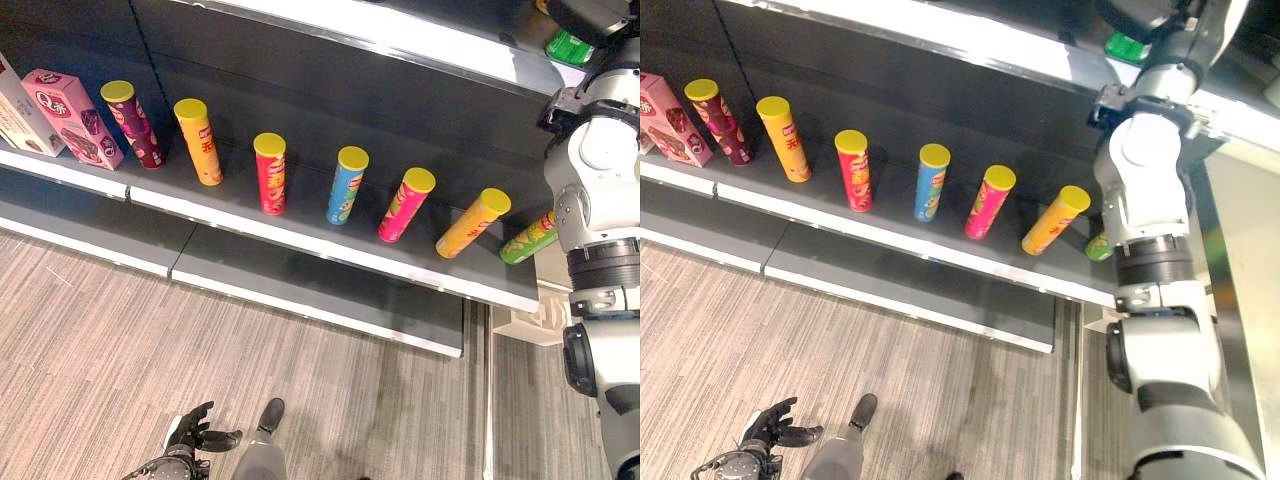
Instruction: Put the goods on the table back onto the shelves and tidy them up.
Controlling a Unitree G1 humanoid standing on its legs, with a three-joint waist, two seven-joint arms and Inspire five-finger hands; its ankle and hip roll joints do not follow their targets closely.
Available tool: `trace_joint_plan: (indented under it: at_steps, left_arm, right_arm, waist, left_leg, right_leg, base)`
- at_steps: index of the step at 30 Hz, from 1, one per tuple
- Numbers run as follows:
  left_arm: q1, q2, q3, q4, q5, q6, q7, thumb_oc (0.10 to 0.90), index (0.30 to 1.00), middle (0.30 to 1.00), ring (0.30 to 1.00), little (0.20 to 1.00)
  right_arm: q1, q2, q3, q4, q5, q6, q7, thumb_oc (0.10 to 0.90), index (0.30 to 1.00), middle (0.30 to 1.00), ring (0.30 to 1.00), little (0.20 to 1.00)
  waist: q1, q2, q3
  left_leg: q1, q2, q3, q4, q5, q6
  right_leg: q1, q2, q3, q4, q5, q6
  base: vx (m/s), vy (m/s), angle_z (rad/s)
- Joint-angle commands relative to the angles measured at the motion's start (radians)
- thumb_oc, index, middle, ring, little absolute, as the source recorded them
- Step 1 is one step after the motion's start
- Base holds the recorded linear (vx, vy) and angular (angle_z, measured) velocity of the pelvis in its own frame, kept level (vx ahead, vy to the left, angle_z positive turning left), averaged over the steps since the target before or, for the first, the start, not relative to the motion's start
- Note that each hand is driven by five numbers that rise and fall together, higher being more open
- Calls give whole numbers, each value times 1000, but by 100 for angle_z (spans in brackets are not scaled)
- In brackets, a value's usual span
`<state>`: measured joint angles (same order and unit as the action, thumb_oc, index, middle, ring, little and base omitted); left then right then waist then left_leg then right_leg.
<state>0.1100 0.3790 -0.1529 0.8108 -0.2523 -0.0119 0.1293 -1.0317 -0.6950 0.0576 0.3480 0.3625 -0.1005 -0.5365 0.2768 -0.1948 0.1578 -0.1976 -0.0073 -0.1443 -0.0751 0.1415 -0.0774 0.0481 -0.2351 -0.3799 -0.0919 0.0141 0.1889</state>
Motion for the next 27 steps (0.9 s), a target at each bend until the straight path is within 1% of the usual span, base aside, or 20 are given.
trace_joint_plan:
  at_steps: [1,3,4,6,9,13,14,15,16,17,18,19,20,21,22,23,24,25,26,27]
  left_arm:
    - [-4,18,13,-7,31,-14,25,800,900,900,900,900]
    - [4,15,18,-7,41,-14,26,800,900,900,900,900]
    - [4,16,17,-7,42,-14,26,800,900,900,900,900]
    - [13,13,21,1,61,-14,27,800,900,900,900,900]
    - [15,10,24,8,65,-14,29,800,900,900,900,900]
    - [21,1,39,4,59,-12,26,800,900,900,900,900]
    - [16,-8,57,21,52,-12,25,800,900,900,900,900]
    - [16,-6,55,22,52,-12,25,800,900,900,900,900]
    - [20,-20,76,16,44,-16,16,800,900,900,900,900]
    - [23,-14,72,15,44,-16,15,800,900,900,900,900]
    - [31,-32,100,4,27,-20,-8,800,900,900,900,900]
    - [41,-33,108,2,26,-20,-24,800,900,900,900,900]
    - [40,-36,123,16,28,-23,-35,800,900,900,900,900]
    - [39,-34,138,24,33,-25,-46,800,900,900,900,900]
    - [41,-30,134,25,34,-26,-47,800,900,900,900,900]
    - [38,-32,150,34,39,-25,-60,800,900,900,900,900]
    - [39,-30,160,42,51,-31,-71,800,900,900,900,900]
    - [39,-30,160,42,51,-31,-71,800,900,900,900,900]
    - [36,-32,165,54,68,-31,-84,800,900,900,900,900]
    - [37,-30,164,55,69,-32,-85,800,900,900,900,900]
  right_arm:
    - [-5,-179,-60,-173,-184,-73,-68,800,900,900,900,900]
    - [38,-204,-95,-208,-223,-58,-77,800,900,900,900,900]
    - [43,-203,-99,-211,-224,-57,-77,800,900,900,900,900]
    - [82,-238,-119,-223,-285,-34,-90,800,900,900,900,900]
    - [108,-251,-141,-228,-291,-30,-96,800,900,900,900,900]
    - [182,-244,-193,-279,-273,-48,-77,800,900,900,900,900]
    - [254,-226,-225,-343,-239,-77,-31,800,900,900,900,900]
    - [264,-223,-233,-350,-238,-76,-27,800,900,900,900,900]
    - [359,-196,-267,-428,-150,-121,60,800,900,900,900,900]
    - [379,-191,-284,-439,-146,-120,67,800,900,900,900,900]
    - [506,-140,-325,-512,11,-175,191,800,900,900,900,900]
    - [587,-102,-364,-549,101,-192,265,800,900,900,900,900]
    - [644,-78,-381,-575,180,-202,334,800,900,900,900,900]
    - [703,-59,-400,-590,242,-203,398,800,900,900,900,900]
    - [714,-56,-410,-593,250,-203,406,800,900,900,900,900]
    - [761,-40,-422,-604,285,-194,449,800,900,900,900,900]
    - [849,7,-433,-618,365,-184,526,800,900,900,900,900]
    - [849,7,-433,-618,366,-184,526,800,900,900,900,900]
    - [918,46,-419,-622,433,-147,590,800,900,900,900,900]
    - [921,48,-421,-624,435,-146,592,800,900,900,900,900]
  waist:
    - [-5,6,-63]
    - [-12,9,-67]
    - [-11,8,-67]
    - [-23,15,-72]
    - [-30,20,-74]
    - [-49,30,-78]
    - [-66,35,-81]
    - [-65,33,-82]
    - [-83,40,-82]
    - [-78,35,-84]
    - [-104,44,-81]
    - [-105,42,-84]
    - [-117,46,-83]
    - [-128,49,-82]
    - [-122,46,-84]
    - [-133,51,-83]
    - [-148,59,-83]
    - [-147,59,-83]
    - [-169,71,-81]
    - [-164,70,-81]
  left_leg:
    - [76,-57,-8,-3,-170,43]
    - [80,-54,-4,-4,-172,42]
    - [81,-54,-4,-4,-172,42]
    - [87,-51,3,-4,-174,42]
    - [91,-48,9,-4,-175,41]
    - [98,-44,20,-3,-177,40]
    - [105,-40,29,-3,-178,39]
    - [106,-40,29,-3,-178,39]
    - [111,-37,39,-3,-179,38]
    - [112,-36,39,-3,-179,38]
    - [117,-32,53,-3,-179,36]
    - [120,-29,59,-4,-180,35]
    - [122,-26,67,-3,-180,34]
    - [125,-24,75,-3,-180,33]
    - [125,-23,76,-3,-180,33]
    - [128,-22,84,-4,-181,32]
    - [135,-15,106,-3,-181,31]
    - [135,-15,106,-3,-181,31]
    - [141,-10,127,-1,-181,30]
    - [143,-9,131,-2,-182,30]
  right_leg:
    - [22,-32,31,78,130,69]
    - [23,-31,30,77,121,68]
    - [23,-31,30,78,120,68]
    - [24,-30,31,77,106,66]
    - [25,-29,33,75,93,64]
    - [28,-25,38,69,79,61]
    - [29,-24,43,68,77,60]
    - [29,-24,43,68,77,60]
    - [30,-23,48,66,76,60]
    - [31,-23,48,65,76,60]
    - [27,-22,55,65,78,60]
    - [27,-20,60,64,76,61]
    - [25,-20,66,63,75,61]
    - [22,-19,69,63,74,62]
    - [22,-19,71,64,74,62]
    - [19,-19,76,62,72,63]
    - [12,-19,90,60,65,62]
    - [11,-19,91,60,65,62]
    - [4,-18,107,55,63,63]
    - [3,-17,111,55,63,63]
  base:
    - [0,0,0]
    - [0,0,0]
    - [-10,-9,-7]
    - [-11,-3,-8]
    - [-24,-7,-9]
    - [-32,-3,-10]
    - [0,0,0]
    - [-51,-5,-2]
    - [-27,-4,-8]
    - [-52,-6,-11]
    - [-40,-15,-24]
    - [-64,-24,-22]
    - [-52,-22,-25]
    - [-35,-12,-16]
    - [-28,-14,-21]
    - [-45,-26,-28]
    - [-46,-25,-24]
    - [-66,-24,-27]
    - [-35,-11,-33]
    - [-53,0,-53]
